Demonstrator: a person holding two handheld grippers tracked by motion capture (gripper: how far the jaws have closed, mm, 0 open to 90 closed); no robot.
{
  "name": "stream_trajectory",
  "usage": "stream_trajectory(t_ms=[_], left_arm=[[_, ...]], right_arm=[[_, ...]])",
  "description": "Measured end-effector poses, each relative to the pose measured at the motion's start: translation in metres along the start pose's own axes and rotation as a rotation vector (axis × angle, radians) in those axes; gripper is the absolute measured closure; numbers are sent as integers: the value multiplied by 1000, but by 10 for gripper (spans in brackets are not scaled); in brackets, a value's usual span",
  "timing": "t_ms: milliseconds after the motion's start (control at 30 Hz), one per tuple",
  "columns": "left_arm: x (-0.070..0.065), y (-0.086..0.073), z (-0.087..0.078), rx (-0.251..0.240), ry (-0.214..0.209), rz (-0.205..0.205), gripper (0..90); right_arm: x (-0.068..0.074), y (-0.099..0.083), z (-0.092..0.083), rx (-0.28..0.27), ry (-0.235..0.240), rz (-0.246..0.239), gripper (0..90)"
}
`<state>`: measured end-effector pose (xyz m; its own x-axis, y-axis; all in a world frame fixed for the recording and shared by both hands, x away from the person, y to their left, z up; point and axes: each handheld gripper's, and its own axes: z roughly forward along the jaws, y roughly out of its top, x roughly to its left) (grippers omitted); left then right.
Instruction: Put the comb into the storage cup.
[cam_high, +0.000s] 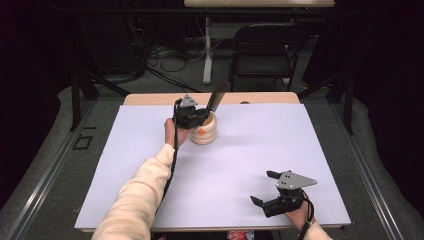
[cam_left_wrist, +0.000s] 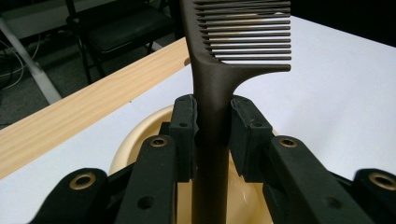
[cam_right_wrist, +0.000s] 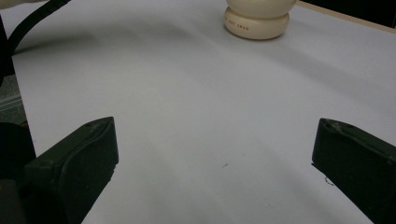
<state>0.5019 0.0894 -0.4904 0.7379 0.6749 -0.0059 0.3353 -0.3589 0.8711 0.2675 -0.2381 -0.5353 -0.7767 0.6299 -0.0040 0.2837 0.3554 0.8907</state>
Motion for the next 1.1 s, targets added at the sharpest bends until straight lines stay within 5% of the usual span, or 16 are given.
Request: stream_trajectory(t_ms=[767, 1100], left_arm=[[0, -3, 4, 35, -26, 5, 713], [3, 2, -14, -8, -48, -25, 382]], right_arm=[[0, 0, 0, 0, 1, 1, 0], [0, 0, -1, 0, 0, -2, 0]])
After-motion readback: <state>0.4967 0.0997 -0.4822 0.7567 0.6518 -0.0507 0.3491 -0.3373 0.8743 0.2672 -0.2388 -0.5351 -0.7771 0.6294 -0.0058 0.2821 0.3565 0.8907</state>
